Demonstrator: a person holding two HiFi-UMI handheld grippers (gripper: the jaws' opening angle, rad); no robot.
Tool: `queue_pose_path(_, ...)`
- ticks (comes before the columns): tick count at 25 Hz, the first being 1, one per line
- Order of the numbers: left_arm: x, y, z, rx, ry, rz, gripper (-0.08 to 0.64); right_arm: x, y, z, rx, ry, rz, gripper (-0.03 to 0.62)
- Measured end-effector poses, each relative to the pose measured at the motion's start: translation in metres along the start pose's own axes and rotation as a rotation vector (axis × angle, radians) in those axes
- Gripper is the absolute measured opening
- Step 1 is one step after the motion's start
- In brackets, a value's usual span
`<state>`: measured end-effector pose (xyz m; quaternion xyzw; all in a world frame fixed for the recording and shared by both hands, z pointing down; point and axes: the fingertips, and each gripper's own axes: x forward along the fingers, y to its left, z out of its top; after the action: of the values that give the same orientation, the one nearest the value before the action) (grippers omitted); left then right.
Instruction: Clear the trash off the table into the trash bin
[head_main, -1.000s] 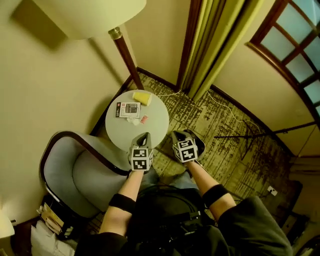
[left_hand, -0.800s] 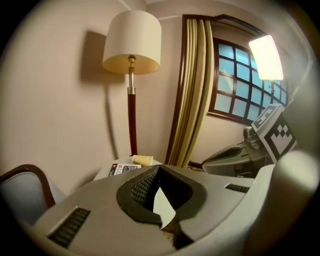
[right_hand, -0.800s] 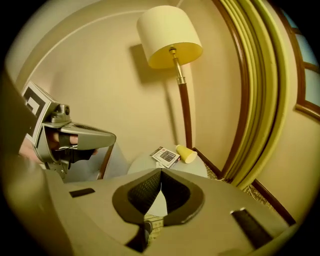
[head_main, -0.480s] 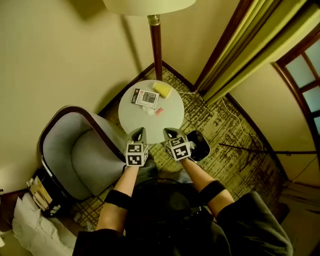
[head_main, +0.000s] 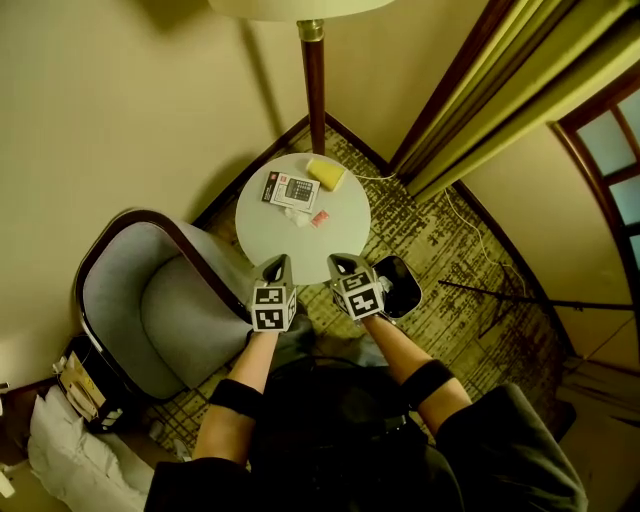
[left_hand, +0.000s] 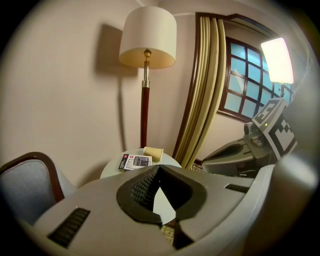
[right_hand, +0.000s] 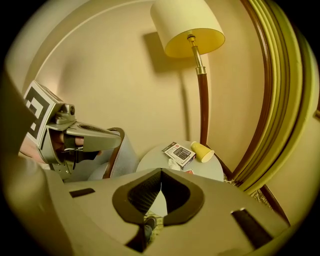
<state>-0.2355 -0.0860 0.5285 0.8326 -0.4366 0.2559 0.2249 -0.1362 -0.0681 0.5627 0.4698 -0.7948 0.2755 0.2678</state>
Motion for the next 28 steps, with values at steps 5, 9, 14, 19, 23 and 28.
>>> queue_pose_path(5,0.031,0.007,-0.004,0.007,0.025,-0.002,0.002,0.008,-0.014,-0.005,0.020,0.013,-0.010,0.001)
queue_pose_path(9,0.064,0.020,-0.022,0.010,0.071,-0.017,0.054,0.022,-0.019,-0.011,0.043,0.036,-0.017,0.001)
queue_pose_path(14,0.110,0.025,-0.032,0.001,0.144,-0.062,0.143,0.040,-0.023,-0.006,0.066,0.040,-0.017,0.001)
queue_pose_path(19,0.158,0.034,-0.050,0.023,0.199,-0.077,0.201,0.065,-0.031,-0.018,0.096,0.050,-0.022,0.001)
queue_pose_path(23,0.195,0.044,-0.068,0.023,0.250,-0.083,0.246,0.085,-0.038,-0.028,0.123,0.060,-0.028,0.001)
queue_pose_path(28,0.236,0.059,-0.088,0.036,0.317,-0.080,0.287,0.106,-0.054,-0.046,0.157,0.076,-0.051,0.001)
